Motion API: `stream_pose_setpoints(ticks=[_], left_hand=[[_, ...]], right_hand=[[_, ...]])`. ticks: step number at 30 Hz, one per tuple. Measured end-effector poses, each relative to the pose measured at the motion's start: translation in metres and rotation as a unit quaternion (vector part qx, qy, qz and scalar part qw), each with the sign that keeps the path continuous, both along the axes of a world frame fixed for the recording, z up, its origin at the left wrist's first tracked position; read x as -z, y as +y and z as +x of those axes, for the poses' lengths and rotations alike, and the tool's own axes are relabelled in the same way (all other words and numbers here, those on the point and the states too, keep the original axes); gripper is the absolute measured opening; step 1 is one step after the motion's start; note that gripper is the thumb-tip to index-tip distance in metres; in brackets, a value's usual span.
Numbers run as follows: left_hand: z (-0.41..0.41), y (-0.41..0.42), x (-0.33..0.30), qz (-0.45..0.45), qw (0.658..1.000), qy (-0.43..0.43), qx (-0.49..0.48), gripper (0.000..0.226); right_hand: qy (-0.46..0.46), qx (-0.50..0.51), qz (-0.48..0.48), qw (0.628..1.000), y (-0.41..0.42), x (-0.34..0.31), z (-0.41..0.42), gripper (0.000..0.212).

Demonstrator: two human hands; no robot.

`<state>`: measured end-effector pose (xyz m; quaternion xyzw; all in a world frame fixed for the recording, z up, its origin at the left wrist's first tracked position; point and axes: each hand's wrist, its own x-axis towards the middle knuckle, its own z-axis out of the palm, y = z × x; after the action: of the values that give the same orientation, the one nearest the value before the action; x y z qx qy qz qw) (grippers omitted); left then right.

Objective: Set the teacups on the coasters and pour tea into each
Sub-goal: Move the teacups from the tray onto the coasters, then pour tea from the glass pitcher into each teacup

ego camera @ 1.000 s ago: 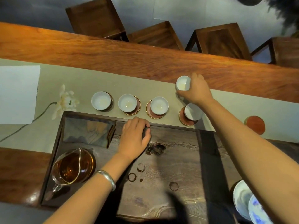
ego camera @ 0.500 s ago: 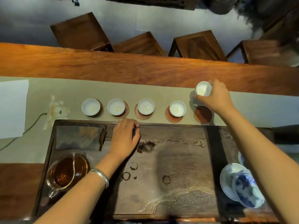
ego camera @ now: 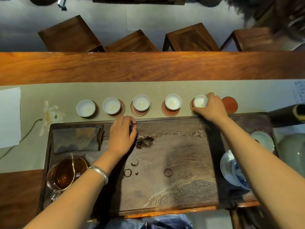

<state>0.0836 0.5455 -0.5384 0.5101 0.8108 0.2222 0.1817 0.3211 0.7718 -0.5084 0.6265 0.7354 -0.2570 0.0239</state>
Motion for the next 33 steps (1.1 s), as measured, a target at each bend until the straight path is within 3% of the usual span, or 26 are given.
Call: stream_pose_setpoints(ticks=[8,15,21,26,33], left_hand=[[-0.001,0.001,-0.002,-0.008,1.000,-0.008,0.000,0.012],[-0.011,-0.011,-0.019,-0.020,0.994,-0.108,0.012,0.020],[-0.020,-0.069,-0.056,0.061,0.984,-0.156,-0.053,0.026],[-0.031,-0.147,-0.076,0.072,0.983,-0.076,-0.149,0.027],[-0.030,-0.231,-0.070,0.110,0.942,-0.014,-0.317,0.030]], right_hand=[[-0.008,0.014,-0.005,1.000,-0.002,-0.009,-0.003,0.086],[0.051,0.053,0.135,0.988,-0.027,-0.031,-0.031,0.058],[0.118,-0.107,0.097,0.982,-0.096,-0.037,-0.087,0.045],[0.123,-0.280,0.010,0.952,-0.181,-0.030,-0.128,0.042],[0.136,-0.430,-0.100,0.887,-0.259,-0.019,-0.164,0.066]])
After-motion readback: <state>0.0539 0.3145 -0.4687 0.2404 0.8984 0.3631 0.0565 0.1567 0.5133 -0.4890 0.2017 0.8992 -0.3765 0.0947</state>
